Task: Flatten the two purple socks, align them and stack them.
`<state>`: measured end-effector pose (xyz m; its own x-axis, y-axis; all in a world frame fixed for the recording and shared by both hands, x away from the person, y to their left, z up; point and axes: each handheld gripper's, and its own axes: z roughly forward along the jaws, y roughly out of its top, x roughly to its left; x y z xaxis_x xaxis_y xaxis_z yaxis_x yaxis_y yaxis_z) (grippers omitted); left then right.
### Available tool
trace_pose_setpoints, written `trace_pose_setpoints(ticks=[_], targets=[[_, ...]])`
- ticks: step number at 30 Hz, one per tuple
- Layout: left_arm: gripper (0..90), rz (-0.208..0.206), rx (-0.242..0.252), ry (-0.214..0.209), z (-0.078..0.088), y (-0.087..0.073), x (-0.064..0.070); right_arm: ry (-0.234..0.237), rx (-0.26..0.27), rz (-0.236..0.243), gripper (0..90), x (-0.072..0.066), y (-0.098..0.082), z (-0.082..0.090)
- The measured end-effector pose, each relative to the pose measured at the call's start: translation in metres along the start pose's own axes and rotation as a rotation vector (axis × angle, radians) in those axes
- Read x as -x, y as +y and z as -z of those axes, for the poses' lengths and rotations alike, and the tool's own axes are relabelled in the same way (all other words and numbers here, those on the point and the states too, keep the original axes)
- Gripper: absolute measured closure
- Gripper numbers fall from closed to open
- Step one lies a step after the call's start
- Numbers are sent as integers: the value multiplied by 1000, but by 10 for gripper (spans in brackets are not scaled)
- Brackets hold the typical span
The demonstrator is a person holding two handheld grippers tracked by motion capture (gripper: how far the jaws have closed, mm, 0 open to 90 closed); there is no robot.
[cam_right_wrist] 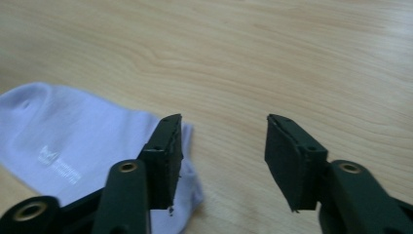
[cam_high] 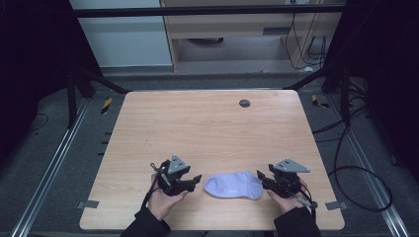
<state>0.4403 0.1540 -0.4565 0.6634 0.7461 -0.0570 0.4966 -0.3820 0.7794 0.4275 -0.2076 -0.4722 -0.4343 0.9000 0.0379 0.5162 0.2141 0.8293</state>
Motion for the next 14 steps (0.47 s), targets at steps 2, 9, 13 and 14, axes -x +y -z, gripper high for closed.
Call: trace_pose_setpoints(ticks=[2,9,13,14], targets=[[410,17,12,22,7,-6,-11,-12,13,-19,398,5,-1,0],[352,55,35,102,30,-27,-45,-54,27,-73,296,23,-6,-1],[342,81,43,147,42,-39,-64,-68,19,-82,279,29,-9,-1],[338,89,44,150,44,-41,-68,-67,20,-85,273,30,-10,-1]])
